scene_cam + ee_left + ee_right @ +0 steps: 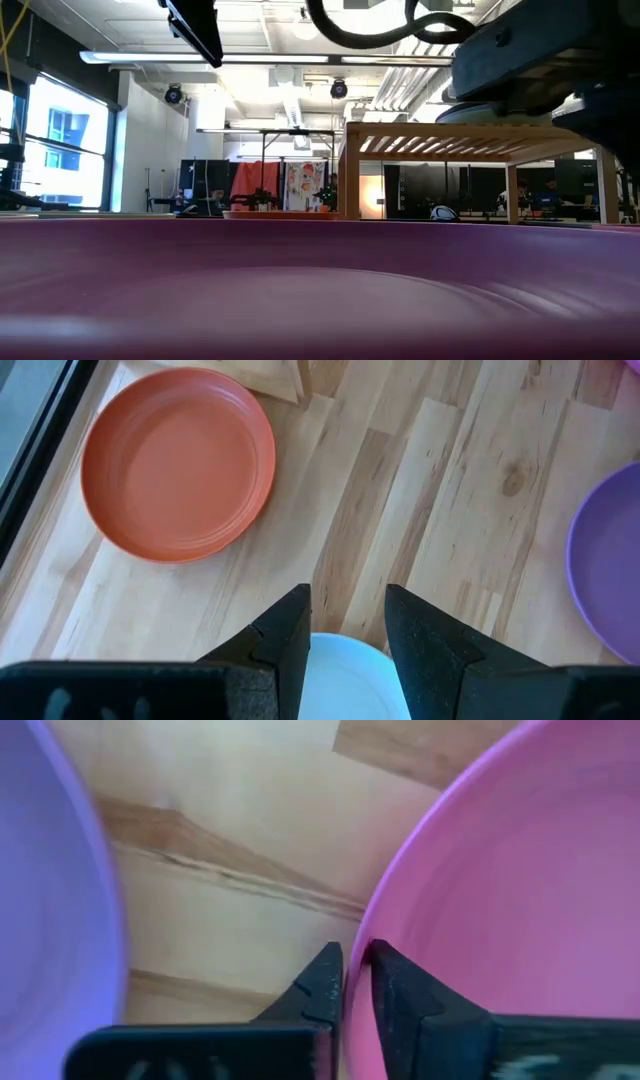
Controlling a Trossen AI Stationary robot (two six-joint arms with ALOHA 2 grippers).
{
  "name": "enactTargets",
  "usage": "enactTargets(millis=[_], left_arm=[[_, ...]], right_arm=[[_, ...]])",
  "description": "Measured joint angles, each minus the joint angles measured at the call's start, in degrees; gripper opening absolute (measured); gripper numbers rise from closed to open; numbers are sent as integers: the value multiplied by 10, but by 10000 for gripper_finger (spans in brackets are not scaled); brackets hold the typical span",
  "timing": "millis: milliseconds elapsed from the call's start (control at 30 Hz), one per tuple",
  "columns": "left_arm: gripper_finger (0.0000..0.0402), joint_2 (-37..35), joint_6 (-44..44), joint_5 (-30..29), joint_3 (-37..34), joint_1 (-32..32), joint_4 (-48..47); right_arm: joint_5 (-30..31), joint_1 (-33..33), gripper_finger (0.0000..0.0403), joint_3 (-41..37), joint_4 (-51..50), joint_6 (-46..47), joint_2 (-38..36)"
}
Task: Place and stack plates onto a shelf
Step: Stack the pink plate on top of the black plate on the shelf
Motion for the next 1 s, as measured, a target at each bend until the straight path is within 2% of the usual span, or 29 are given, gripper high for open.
enactTargets(millis=[100,333,467,800,1000], left_arm=[[119,0,1,0,0,0,0],[119,0,1,0,0,0,0],[119,0,0,0,0,0,0],[119,0,1,0,0,0,0],[119,0,1,0,0,0,0]], right_arm=[[-5,0,5,0,1,0,0],[-17,0,2,6,-7,-4,0],[-6,0,0,44,-48,-9,0],[61,-5,1,169,-230,-20,0],[74,-14,0,212,-257,-43,0]])
